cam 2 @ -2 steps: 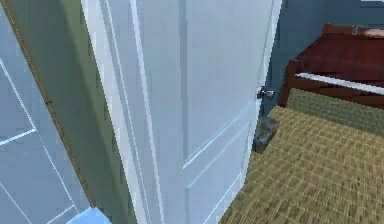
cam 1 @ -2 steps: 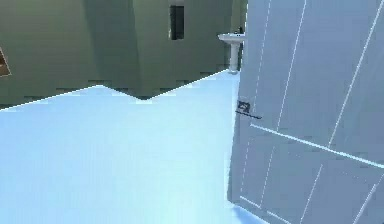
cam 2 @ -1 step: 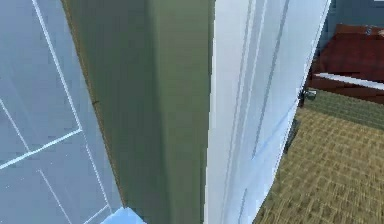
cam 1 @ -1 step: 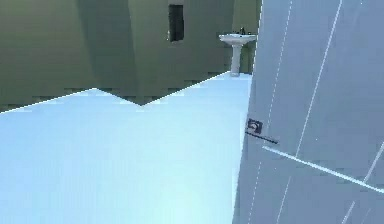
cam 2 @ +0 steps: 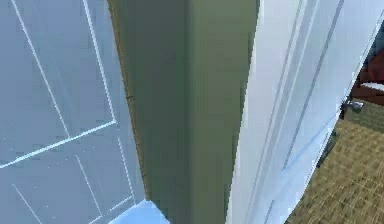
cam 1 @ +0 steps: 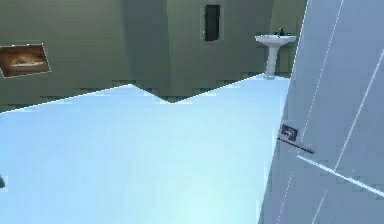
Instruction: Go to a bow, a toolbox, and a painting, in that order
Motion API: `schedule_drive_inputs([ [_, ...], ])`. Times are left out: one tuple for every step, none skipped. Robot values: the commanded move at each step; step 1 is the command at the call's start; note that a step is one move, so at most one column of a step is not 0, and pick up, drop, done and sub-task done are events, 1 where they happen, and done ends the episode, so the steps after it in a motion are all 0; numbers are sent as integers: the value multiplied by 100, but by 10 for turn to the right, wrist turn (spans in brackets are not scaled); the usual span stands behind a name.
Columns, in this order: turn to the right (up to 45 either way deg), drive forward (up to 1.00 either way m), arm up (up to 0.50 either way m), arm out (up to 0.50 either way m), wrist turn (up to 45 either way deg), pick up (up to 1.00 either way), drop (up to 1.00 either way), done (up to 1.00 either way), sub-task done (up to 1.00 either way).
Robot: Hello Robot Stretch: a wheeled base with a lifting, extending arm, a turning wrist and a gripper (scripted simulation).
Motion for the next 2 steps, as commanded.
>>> schedule_drive_inputs([
  [0,100,0,0,0,0,0,0,0],
  [-300,0,0,0,0,0,0,0,0],
])
